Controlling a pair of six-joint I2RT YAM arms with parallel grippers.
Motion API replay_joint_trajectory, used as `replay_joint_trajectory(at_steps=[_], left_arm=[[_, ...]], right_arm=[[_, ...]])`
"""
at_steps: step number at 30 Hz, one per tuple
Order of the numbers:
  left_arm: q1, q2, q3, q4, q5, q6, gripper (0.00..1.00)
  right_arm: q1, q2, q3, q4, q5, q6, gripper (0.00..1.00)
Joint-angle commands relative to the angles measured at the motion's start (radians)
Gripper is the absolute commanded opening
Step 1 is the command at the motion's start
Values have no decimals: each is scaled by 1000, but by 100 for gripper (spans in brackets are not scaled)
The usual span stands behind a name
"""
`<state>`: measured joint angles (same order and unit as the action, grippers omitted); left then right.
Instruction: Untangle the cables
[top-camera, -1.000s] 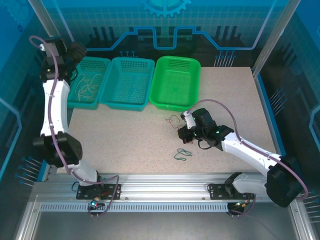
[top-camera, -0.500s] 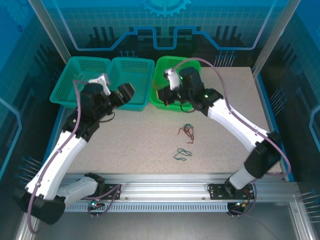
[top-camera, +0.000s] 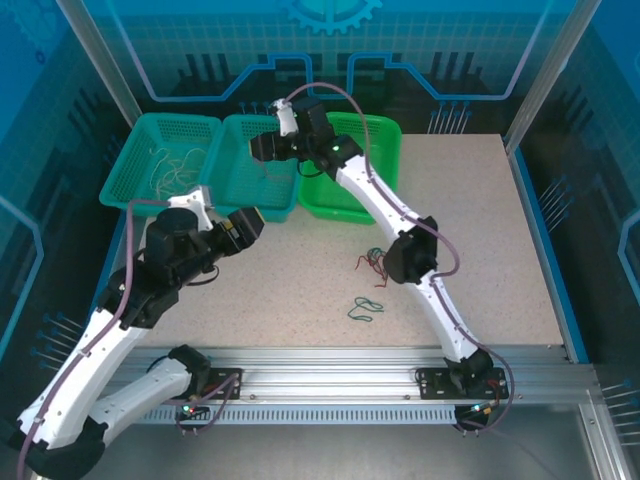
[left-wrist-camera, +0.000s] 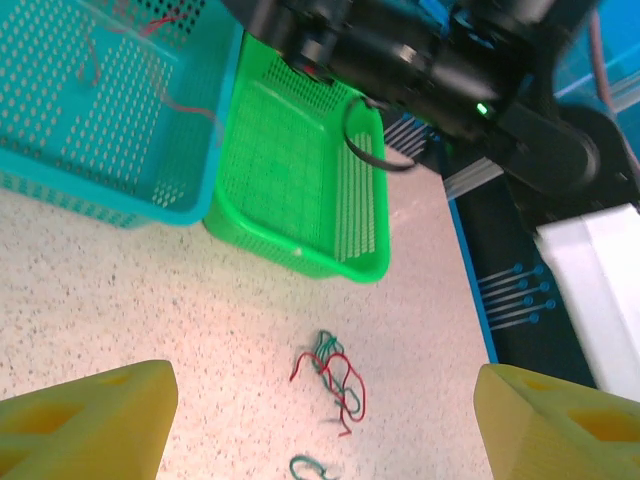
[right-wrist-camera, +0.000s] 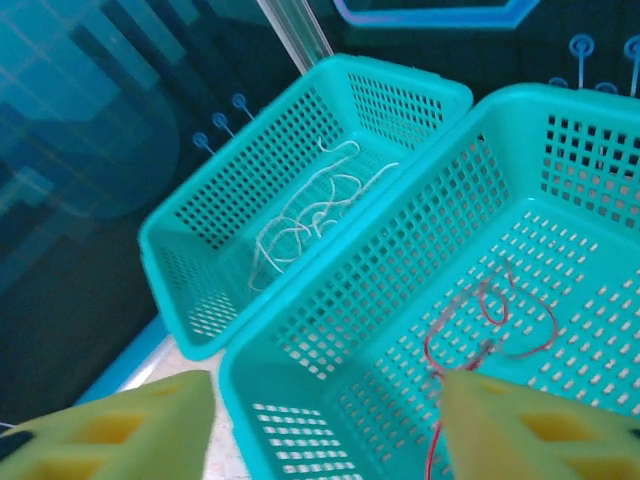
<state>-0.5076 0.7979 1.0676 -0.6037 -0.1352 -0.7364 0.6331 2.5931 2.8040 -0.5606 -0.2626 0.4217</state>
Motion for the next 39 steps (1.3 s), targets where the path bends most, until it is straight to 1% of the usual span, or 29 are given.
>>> replay_joint_trajectory(at_steps=[1,3,6,8,12,16,19,22,25,28,32,34,36,38,39], left_arm=[[-54,18,-22,-11,-36,-47,79],[-103,44,-35,30,-59,-65,79],[-182,111,-58,127,-85,-98,79],[-247,181,-54,180,-102,-110,79],[-358,335,-32,258,-111,-108,79],[-437,495,-23,354,-93,-125,79],[-470,629,7,378,-96,-150,79],[-481,764,60,386,-106,-195,80],[-480,887,120,421,-113,-228,80],[-481,995,192,439,-123,-251,80],[-479,1108,268,436,-141,-298,80],[-477,1150,298,428,-139,-311,75],[-472,1183,313,405,-134,-349,63],[-464,1198,306,395,-131,-393,48],[-461,1197,298,398,-131,-402,43]], right_arm=[[1,1,114,-165,-21,20,69],[-8,-79,2,-160,-32,-21,70],[-30,-258,-265,-120,-55,-76,70],[-55,-421,-468,-82,-64,-94,70],[-116,-691,-829,-24,-48,-107,70],[-180,-972,-1164,4,24,-95,70],[-238,-1170,-1363,-40,172,-14,71],[-296,-1359,-1546,-85,274,67,71],[-312,-1533,-1715,-139,369,122,71],[-313,-1682,-1852,-199,401,196,71],[-311,-1847,-1998,-235,392,247,70],[-311,-1899,-2040,-240,382,232,70],[-311,-1929,-2062,-247,383,199,70],[-312,-1935,-2060,-266,391,168,70],[-312,-1932,-2056,-276,393,154,70]])
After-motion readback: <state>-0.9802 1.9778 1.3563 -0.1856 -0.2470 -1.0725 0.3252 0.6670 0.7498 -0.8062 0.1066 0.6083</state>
